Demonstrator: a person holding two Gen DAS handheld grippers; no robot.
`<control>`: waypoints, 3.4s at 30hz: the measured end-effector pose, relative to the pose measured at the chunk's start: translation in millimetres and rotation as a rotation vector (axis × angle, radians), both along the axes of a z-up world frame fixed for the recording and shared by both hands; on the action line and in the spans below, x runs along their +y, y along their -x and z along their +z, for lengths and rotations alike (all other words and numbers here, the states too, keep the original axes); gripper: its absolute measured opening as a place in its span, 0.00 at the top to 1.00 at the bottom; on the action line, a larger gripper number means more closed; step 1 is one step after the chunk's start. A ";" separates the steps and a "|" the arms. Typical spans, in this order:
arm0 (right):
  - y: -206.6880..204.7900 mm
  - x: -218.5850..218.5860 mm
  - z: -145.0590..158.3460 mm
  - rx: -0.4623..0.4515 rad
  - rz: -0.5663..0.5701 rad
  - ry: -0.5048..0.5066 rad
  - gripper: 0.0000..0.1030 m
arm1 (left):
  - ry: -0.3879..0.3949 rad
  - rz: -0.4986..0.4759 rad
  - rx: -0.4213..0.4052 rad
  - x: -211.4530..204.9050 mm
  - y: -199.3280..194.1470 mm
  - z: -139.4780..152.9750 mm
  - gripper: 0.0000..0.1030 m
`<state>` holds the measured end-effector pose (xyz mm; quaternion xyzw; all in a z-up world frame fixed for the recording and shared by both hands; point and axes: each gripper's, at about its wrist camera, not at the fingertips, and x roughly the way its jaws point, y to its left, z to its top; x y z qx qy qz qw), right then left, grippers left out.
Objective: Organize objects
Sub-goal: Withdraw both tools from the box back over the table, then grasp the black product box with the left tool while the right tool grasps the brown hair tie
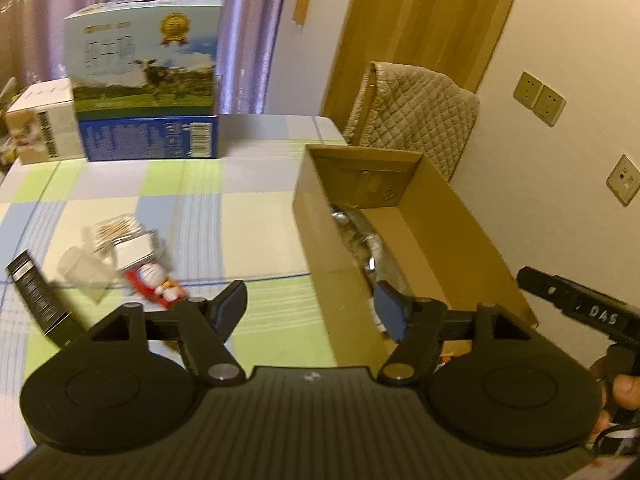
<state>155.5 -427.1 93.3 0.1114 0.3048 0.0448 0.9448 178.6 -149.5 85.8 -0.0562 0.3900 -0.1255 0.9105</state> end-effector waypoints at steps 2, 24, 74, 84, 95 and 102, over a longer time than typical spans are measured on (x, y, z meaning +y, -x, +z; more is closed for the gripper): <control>7.0 9.0 3.5 0.001 0.011 0.004 0.29 | -0.007 0.007 -0.002 9.1 9.4 0.8 0.27; 53.7 125.2 2.0 0.037 0.203 0.033 0.29 | -0.118 0.139 -0.053 103.6 98.4 12.1 0.01; -5.5 238.8 -107.8 0.134 0.450 0.118 0.29 | -0.173 0.314 0.042 205.2 61.9 -81.5 0.01; -55.4 267.0 -150.0 0.071 0.534 0.219 0.29 | -0.193 0.281 0.034 210.5 18.4 -121.0 0.01; -91.1 293.1 -190.2 0.054 0.599 0.294 0.34 | -0.199 0.256 -0.002 206.7 -15.2 -134.3 0.01; -100.4 296.6 -205.1 0.093 0.588 0.301 0.50 | -0.185 0.264 -0.008 208.8 -27.5 -137.1 0.01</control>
